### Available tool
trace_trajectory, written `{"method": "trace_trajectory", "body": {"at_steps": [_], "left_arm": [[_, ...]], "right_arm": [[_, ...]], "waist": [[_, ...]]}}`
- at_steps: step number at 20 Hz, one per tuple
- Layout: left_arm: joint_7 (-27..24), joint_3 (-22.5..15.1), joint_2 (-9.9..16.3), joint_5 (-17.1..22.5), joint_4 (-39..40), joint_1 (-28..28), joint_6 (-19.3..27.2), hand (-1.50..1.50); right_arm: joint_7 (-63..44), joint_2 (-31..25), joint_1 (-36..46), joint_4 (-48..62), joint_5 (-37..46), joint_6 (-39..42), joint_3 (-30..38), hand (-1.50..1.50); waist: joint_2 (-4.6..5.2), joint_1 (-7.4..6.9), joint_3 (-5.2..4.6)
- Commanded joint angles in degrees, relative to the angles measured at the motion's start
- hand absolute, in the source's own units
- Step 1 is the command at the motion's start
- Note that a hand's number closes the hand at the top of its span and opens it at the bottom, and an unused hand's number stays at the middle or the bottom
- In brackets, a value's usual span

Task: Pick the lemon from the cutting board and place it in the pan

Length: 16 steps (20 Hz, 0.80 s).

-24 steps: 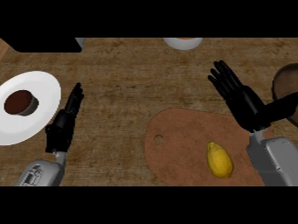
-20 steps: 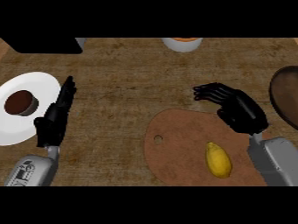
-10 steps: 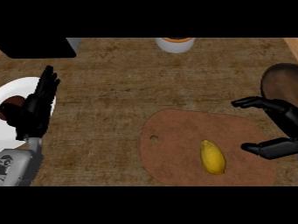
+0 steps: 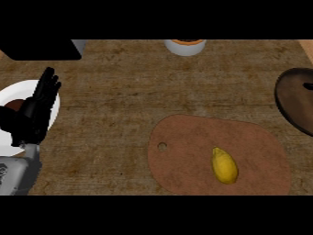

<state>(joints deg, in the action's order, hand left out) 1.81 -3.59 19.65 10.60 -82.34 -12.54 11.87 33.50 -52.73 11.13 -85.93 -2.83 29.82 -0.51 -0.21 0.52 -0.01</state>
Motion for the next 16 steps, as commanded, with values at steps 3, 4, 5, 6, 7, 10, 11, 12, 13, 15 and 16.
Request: {"method": "trace_trajectory", "body": {"at_steps": [3, 4, 5, 6, 7, 10, 11, 12, 13, 15, 16], "left_arm": [[2.0, -1.3, -1.9, -2.3, -2.2, -0.7, 1.7, 0.0], [0.3, 0.5, -0.8, -1.2, 0.0, 0.0, -0.8, 0.0], [3.7, 0.6, -0.4, -0.9, -1.3, -2.6, -1.0, 0.0], [2.2, 2.3, 0.1, 0.2, -0.2, -1.3, -1.9, 0.0], [0.2, 1.0, -0.7, -1.0, -2.4, 1.6, -1.7, 0.0], [1.1, 2.4, -0.9, -1.4, -1.9, 1.0, -1.9, 0.0], [-0.6, 0.5, -3.2, -3.0, -1.5, 2.4, -0.7, 0.0], [0.7, -1.4, -4.6, -4.6, -4.2, 3.0, 1.4, 0.0], [1.8, 2.1, -1.8, -1.9, -4.7, 3.1, -2.4, 0.0], [2.7, 3.4, 0.5, -0.1, -6.5, 4.8, -5.0, 0.0], [2.1, 2.1, -2.8, -3.1, 0.6, -2.3, -1.9, 0.0]], "right_arm": [[-7.7, -7.3, 1.7, -8.2, -2.3, 7.9, 3.2, -1.5], [-11.1, -5.3, 5.3, -7.3, -1.8, 7.5, 2.4, -1.5], [-11.8, -4.1, 6.4, -8.0, -0.7, 6.8, 2.0, -1.5], [-13.5, -5.3, 4.4, -12.3, -2.3, 7.4, 3.7, -1.5], [-14.9, -2.5, 5.7, -14.0, 0.8, 4.4, 1.4, -1.5], [-18.9, -2.1, 8.3, -15.5, -0.8, 8.1, 3.4, -1.5], [-22.6, 1.0, 8.0, -17.8, 0.1, 6.4, 0.5, -1.5], [-25.8, 2.6, 9.4, -19.4, -0.4, 5.7, -1.4, -1.5], [-20.3, 3.5, 8.4, -15.2, 1.4, 8.5, 0.3, -1.5], [-23.7, 4.2, 9.9, -16.7, 0.2, 10.0, -2.3, -1.5], [-23.4, 3.6, 9.5, -17.1, -2.3, 12.7, -1.0, -1.5]], "waist": [[-0.06, 0.05, -0.04], [0.14, -0.56, -0.04], [0.16, -0.62, -0.02], [0.06, -0.22, -0.04], [0.08, -0.66, -0.03], [0.13, -0.57, -0.02], [0.14, -0.61, -0.03], [0.11, -0.8, -0.03], [0.18, -0.81, 0.0], [0.15, -1.08, -0.01], [0.24, -0.36, -0.01]]}}
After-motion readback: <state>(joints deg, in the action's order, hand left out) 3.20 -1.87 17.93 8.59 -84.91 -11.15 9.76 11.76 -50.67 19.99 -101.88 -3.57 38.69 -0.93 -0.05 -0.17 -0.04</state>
